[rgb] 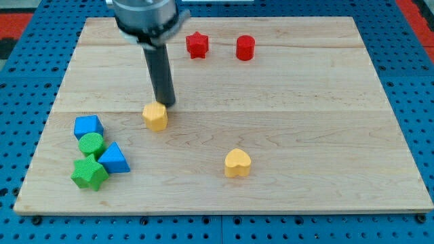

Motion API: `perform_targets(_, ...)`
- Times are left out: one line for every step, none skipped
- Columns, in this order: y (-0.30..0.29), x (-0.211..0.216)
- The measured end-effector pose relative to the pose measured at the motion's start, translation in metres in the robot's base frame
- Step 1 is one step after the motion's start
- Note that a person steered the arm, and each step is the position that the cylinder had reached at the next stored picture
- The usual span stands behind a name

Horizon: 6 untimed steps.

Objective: Place the yellow blocks at the bottom center of the board

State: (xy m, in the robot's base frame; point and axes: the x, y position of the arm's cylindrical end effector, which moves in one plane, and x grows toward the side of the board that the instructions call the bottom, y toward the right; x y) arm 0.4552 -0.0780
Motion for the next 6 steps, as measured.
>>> perform_targets(0.009, -0.022)
perform_targets(-0.012, -0.038)
perform_targets(-0.022, 0.003)
perform_targets(-0.059, 0.003)
perform_targets(-0.047, 0.044)
perform_targets(0.012, 0.045)
